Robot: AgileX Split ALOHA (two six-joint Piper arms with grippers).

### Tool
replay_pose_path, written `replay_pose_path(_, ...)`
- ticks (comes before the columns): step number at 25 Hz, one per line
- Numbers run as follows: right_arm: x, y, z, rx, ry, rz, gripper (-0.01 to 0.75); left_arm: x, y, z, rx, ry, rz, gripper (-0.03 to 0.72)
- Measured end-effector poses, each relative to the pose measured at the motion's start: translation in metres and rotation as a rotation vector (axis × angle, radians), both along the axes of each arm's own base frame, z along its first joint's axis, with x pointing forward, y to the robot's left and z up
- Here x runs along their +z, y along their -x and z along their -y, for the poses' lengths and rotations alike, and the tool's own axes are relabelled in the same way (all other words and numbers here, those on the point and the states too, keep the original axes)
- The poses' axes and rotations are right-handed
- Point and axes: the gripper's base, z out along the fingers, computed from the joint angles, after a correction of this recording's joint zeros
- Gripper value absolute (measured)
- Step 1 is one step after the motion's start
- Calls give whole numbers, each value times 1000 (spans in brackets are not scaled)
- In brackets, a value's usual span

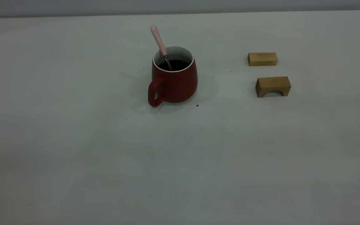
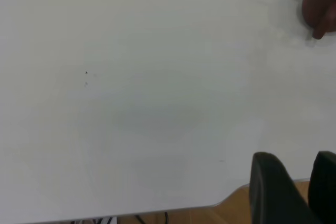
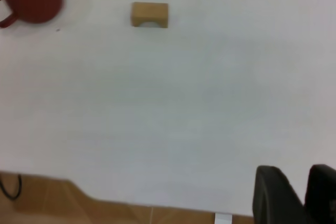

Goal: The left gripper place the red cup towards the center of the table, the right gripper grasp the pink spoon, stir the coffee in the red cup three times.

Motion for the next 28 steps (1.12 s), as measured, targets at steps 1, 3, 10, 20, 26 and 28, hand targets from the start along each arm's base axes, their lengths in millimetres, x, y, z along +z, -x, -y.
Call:
replay_pose_path(1,-2,1,0,-10,-4,17,185,0,0,0,0,0,0,247)
replay_pose_path(3,-5,3,1,-21,-12,49,186,0,0,0,0,0,0,247)
replay_pose_path(10,-5,7,1,-38,-16,95,193,0,0,0,0,0,0,247)
replay_pose_path(20,-5,7,3,-54,9,96,205,0,0,0,0,0,0,247)
replay_pose_path(26,-5,7,3,-34,36,98,210,0,0,0,0,0,0,247)
replay_pose_path(28,-5,7,3,-33,37,98,212,0,0,0,0,0,0,247)
